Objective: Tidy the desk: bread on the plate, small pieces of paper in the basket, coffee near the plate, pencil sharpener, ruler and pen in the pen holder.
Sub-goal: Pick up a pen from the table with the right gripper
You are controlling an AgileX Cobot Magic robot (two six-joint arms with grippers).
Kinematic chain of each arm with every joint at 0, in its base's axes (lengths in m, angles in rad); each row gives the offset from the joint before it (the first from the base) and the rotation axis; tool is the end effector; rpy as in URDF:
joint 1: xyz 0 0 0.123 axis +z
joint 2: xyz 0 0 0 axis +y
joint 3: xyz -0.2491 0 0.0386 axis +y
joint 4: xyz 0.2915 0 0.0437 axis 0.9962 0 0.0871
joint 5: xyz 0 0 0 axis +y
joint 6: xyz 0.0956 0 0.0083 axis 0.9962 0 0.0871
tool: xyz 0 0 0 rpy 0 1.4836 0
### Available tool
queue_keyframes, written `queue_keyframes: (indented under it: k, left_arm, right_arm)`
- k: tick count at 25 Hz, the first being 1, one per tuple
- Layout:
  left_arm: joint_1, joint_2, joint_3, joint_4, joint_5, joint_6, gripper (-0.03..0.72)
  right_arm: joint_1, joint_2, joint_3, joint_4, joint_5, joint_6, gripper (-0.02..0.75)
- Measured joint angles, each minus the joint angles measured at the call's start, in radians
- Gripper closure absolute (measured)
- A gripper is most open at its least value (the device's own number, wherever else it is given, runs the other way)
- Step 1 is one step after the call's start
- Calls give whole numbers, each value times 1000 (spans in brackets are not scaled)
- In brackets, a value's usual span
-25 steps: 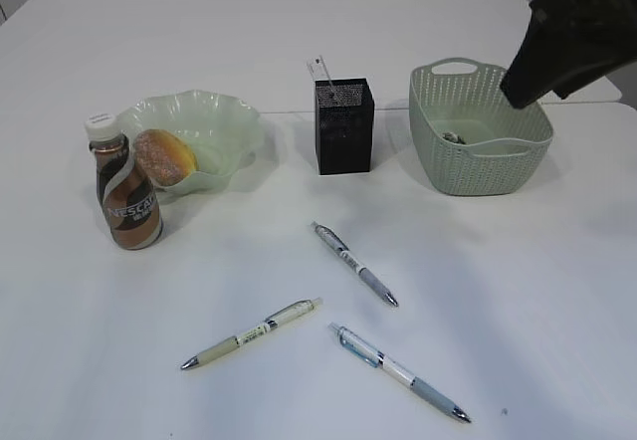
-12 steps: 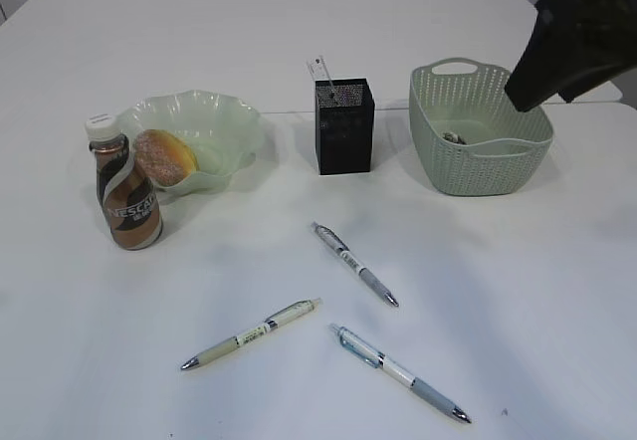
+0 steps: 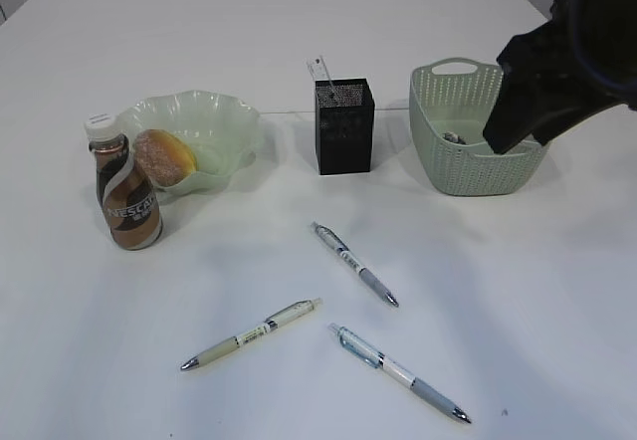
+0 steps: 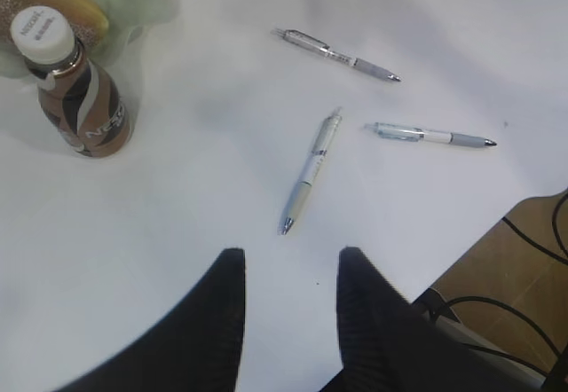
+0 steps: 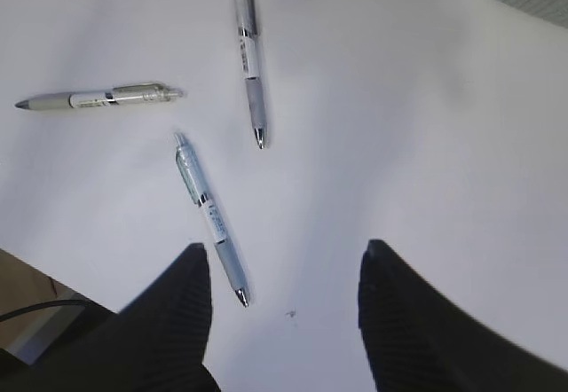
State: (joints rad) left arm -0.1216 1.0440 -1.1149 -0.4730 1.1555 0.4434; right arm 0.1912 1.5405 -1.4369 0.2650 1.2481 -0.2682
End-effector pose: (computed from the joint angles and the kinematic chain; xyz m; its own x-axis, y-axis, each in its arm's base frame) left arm 0.2396 -0.0696 0.3509 -0.7027 0.3034 -0.6435 0.5321 0.8245 -0.1924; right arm 0.3434 0.0908 0.2981 -0.8702 -0.3474 -0.3495 -0.4250 0.8880 0.1755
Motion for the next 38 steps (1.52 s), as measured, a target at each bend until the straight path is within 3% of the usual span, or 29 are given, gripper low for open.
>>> queue_keyframes:
  k: [8,13,17,38]
  left_arm:
    - [0,0,0,0,0,-2,445]
    - [0,0,0,0,0,-2,445]
    - [0,0,0,0,0,-2,445]
    - [0,0,0,1,0,-5,445]
  right_arm:
    - [40,94,2,-5,-5,10,312]
    - [167,142,2,-76,-64,67,312]
    - [222,176,-2,-117,-116,113,312]
    - [230,440,-214,-171,-124,155,312]
